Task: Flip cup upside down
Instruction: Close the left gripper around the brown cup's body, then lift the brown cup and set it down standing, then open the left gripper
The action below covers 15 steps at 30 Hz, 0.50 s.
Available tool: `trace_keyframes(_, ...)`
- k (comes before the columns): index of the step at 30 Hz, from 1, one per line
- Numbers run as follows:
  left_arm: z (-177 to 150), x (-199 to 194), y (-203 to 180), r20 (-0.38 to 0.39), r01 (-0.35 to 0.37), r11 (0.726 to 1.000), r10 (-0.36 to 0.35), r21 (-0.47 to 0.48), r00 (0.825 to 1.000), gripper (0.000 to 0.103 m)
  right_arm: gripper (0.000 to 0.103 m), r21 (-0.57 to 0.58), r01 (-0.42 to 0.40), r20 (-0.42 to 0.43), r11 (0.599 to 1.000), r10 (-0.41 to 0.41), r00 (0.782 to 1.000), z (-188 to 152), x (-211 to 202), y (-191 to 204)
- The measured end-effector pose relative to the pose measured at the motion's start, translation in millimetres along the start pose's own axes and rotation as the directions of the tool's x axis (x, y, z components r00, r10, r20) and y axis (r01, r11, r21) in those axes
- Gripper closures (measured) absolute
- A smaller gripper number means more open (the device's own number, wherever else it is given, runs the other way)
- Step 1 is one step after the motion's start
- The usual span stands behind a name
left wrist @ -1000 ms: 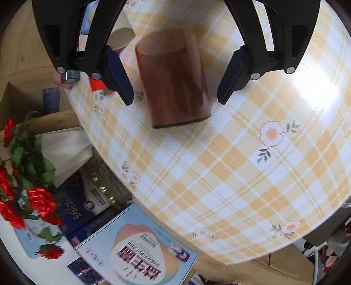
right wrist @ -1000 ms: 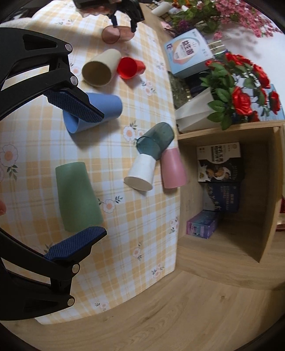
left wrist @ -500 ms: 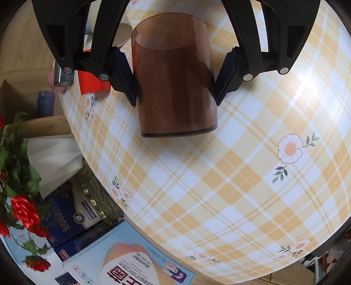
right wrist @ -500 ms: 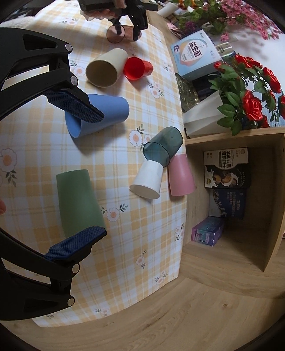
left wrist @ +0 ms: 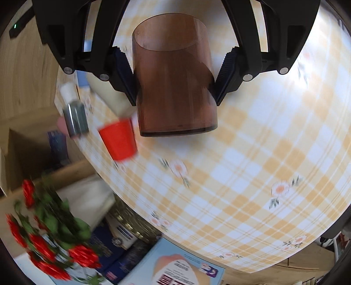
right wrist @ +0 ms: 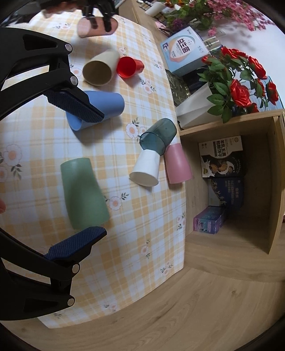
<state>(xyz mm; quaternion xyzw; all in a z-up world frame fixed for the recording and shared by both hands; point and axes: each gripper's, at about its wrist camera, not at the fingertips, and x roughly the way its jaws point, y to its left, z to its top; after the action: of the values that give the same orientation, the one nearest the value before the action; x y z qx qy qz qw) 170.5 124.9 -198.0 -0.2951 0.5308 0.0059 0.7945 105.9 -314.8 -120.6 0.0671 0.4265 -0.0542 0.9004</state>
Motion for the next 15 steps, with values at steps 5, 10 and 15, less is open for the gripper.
trace_keyframes(5,-61.7,2.3,-35.0,-0.060,0.044,0.997,-0.041,0.063,0.997,0.037,0.011,0.016,-0.015,0.002,1.000,0.015,1.000,-9.3,-7.5,-11.3)
trace_keyframes(10,-114.6,22.1,-83.0,-0.154,0.101,0.986,-0.081,0.130,0.985,0.037,0.011,0.032,-0.027,-0.004,0.999,0.027,1.000,-21.1,-8.9,-29.9)
trace_keyframes(15,-147.3,45.2,-133.7,-0.218,0.135,0.971,-0.091,0.197,0.972,0.037,0.011,0.011,-0.016,-0.014,1.000,0.016,1.000,-27.5,-9.0,-52.0)
